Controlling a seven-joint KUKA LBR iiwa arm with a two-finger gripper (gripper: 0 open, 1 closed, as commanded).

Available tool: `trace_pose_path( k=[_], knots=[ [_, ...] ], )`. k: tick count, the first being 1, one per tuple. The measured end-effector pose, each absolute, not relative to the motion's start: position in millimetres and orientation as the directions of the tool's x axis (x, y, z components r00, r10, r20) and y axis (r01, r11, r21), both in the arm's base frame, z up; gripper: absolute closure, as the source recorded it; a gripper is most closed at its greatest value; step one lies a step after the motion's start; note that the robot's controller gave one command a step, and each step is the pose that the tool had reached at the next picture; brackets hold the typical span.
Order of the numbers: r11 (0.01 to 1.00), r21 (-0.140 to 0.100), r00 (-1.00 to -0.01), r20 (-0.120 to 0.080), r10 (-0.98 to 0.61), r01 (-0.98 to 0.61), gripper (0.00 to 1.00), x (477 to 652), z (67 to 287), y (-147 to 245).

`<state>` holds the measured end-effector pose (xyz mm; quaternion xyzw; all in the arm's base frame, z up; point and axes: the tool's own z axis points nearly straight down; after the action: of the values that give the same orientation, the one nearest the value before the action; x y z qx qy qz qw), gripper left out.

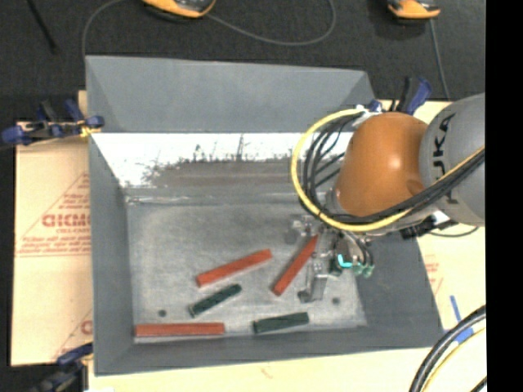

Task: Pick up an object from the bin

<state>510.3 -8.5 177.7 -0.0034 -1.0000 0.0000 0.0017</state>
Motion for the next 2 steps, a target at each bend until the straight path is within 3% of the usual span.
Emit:
trace_pose_path(
  k=[1,2],
  knots=[
    [0.946,-0.003,-0.946,-0.008,-0.323,-0.323,0.00,535.2,72.0,-25.2],
    [0.947,-0.006,-0.947,-0.019,-0.322,-0.322,1.00,538.6,76.8,-24.8]
  ],
)
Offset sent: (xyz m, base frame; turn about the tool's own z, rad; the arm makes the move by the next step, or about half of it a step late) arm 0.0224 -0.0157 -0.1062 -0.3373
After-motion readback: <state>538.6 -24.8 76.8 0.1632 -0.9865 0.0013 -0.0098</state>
